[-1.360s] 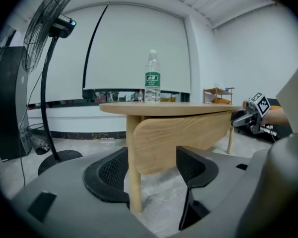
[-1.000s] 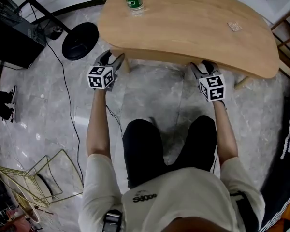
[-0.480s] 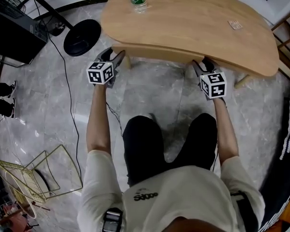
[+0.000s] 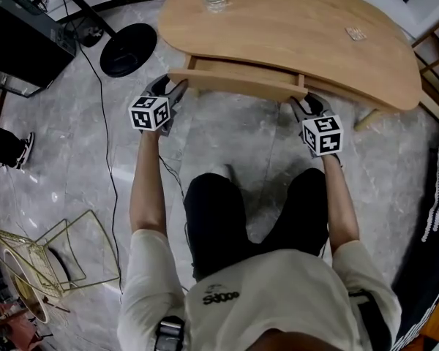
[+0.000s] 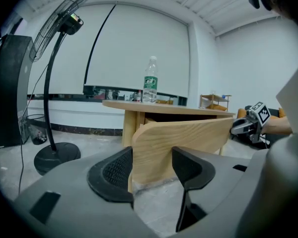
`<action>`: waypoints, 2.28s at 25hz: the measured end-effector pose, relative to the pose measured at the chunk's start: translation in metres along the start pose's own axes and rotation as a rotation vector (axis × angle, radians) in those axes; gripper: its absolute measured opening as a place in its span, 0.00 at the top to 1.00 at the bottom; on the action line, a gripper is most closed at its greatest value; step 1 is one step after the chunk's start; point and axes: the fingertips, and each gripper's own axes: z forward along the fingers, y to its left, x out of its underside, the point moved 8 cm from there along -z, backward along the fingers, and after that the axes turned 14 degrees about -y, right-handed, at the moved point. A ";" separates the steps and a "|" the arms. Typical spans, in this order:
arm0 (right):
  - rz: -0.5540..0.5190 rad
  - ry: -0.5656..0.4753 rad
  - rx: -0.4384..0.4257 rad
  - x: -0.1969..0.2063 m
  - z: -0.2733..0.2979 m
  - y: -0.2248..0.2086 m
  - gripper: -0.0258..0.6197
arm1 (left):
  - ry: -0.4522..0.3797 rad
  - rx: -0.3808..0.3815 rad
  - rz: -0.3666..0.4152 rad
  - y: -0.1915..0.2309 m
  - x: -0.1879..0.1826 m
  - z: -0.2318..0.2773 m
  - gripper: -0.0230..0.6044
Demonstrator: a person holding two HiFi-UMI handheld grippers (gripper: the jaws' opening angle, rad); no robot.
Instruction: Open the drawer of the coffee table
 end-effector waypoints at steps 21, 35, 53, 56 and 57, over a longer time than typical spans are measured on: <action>0.026 -0.001 -0.089 0.006 -0.048 0.036 0.76 | -0.010 -0.049 -0.014 -0.027 0.010 -0.062 0.55; 0.020 0.038 -0.136 0.010 -0.072 0.058 0.76 | 0.014 -0.064 -0.028 -0.041 0.017 -0.096 0.55; 0.029 0.046 -0.215 0.011 -0.107 0.083 0.77 | -0.010 -0.114 -0.034 -0.062 0.021 -0.139 0.55; 0.033 0.045 -0.214 0.011 -0.111 0.086 0.77 | -0.025 -0.126 -0.033 -0.065 0.024 -0.145 0.55; 0.035 0.044 -0.214 0.012 -0.113 0.087 0.78 | -0.027 -0.128 -0.032 -0.067 0.024 -0.147 0.55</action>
